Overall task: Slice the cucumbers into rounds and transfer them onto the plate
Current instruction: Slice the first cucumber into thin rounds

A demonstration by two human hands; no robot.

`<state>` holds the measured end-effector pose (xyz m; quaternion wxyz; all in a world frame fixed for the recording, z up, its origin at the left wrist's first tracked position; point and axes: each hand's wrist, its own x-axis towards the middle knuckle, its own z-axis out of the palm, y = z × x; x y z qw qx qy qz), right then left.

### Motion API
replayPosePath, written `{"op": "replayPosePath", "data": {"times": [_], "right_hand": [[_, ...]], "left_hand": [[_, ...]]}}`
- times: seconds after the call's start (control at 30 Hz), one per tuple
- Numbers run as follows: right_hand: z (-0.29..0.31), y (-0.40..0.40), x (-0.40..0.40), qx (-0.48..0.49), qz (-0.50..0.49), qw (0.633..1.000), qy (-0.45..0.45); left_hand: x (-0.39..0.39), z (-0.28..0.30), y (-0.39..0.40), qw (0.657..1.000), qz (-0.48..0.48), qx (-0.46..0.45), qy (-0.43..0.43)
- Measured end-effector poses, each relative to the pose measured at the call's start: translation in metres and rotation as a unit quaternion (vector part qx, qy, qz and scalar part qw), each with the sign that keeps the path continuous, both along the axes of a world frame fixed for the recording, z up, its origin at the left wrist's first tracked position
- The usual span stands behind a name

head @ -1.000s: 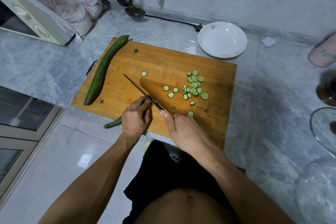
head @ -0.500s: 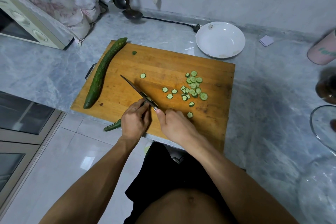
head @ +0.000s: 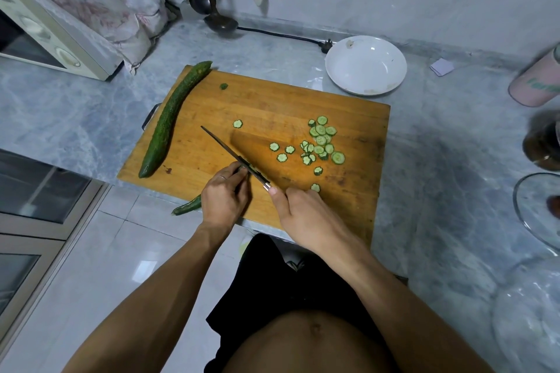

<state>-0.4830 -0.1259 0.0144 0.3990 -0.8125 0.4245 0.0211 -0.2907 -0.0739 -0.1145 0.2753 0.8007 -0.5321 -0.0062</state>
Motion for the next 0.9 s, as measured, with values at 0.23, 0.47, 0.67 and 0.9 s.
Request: {"op": "replayPosePath", "data": {"times": [0.23,0.47,0.67,0.9], "right_hand": [[0.001,0.000,0.001,0.000,0.008,1.000,0.008],[-0.015,-0.005,0.023,0.012,-0.006,1.000,0.009],[-0.023,-0.013,0.026,0.017,-0.008,1.000,0.002],[-0.024,-0.022,0.016,0.022,-0.005,1.000,-0.009]], "left_hand": [[0.000,-0.001,-0.001,1.000,-0.005,-0.010,-0.004],[-0.001,-0.001,-0.002,1.000,-0.006,-0.017,-0.022],[0.001,0.000,0.000,0.999,-0.005,-0.030,-0.015],[-0.001,0.003,0.001,0.999,-0.002,-0.033,-0.005]]}}
